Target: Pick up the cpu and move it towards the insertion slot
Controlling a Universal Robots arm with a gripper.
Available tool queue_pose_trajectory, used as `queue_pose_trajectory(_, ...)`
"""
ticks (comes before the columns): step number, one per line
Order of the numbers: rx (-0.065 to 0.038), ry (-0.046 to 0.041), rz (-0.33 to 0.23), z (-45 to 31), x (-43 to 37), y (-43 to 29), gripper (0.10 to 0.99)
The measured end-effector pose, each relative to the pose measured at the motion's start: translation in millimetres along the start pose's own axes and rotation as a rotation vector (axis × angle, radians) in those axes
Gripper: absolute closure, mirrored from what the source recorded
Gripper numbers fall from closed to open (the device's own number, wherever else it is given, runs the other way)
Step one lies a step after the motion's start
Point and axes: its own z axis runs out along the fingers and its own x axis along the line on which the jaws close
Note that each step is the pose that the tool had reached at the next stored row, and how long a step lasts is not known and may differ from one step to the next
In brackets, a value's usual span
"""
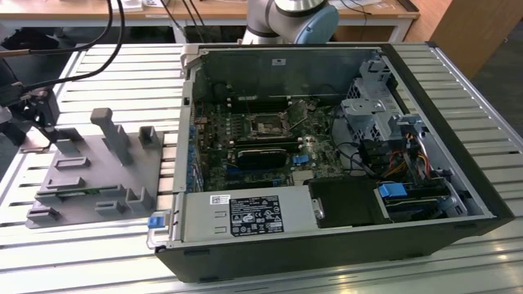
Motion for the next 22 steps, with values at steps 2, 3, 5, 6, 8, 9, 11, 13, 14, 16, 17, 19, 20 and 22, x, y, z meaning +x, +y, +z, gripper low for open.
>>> queue_pose_trajectory(2, 0.0, 0.0, 0.0, -1.7, 0.0, 0.1, 0.549)
queue_pose_trajectory(3, 0.0, 0.0001, 0.0, -2.8, 0.0, 0.2, 0.549)
queue_pose_trajectory(5, 0.002, 0.0001, 0.0, -10.9, -0.2, 1.4, 0.549)
queue_pose_trajectory(6, 0.002, 0.0001, 0.0, -12.5, -0.2, 1.6, 0.549)
queue_pose_trajectory(8, 0.002, 0.0001, 0.0, -16.0, -0.3, 1.9, 0.549)
queue_pose_trajectory(9, 0.002, 0.0, 0.0, -17.8, -0.3, 2.1, 0.549)
queue_pose_trajectory(11, 0.002, 0.0001, 0.0, -21.8, -0.4, 2.4, 0.549)
queue_pose_trajectory(13, 0.002, 0.0001, 0.0, -26.2, -0.4, 2.7, 0.549)
queue_pose_trajectory(14, 0.002, 0.0001, 0.0, -28.7, -0.4, 2.9, 0.549)
queue_pose_trajectory(16, 0.002, 0.0001, 0.0, -33.9, -0.5, 3.4, 0.549)
queue_pose_trajectory(17, 0.002, 0.0001, 0.0, -36.7, -0.6, 3.7, 0.549)
queue_pose_trajectory(19, 0.002, 0.0, 0.0, -42.5, -0.7, 4.3, 0.549)
queue_pose_trajectory(20, 0.002, 0.0, 0.0, -45.7, -0.7, 4.6, 0.549)
queue_pose_trajectory(22, 0.002, 0.0, 0.0, -51.6, -0.8, 5.3, 0.549)
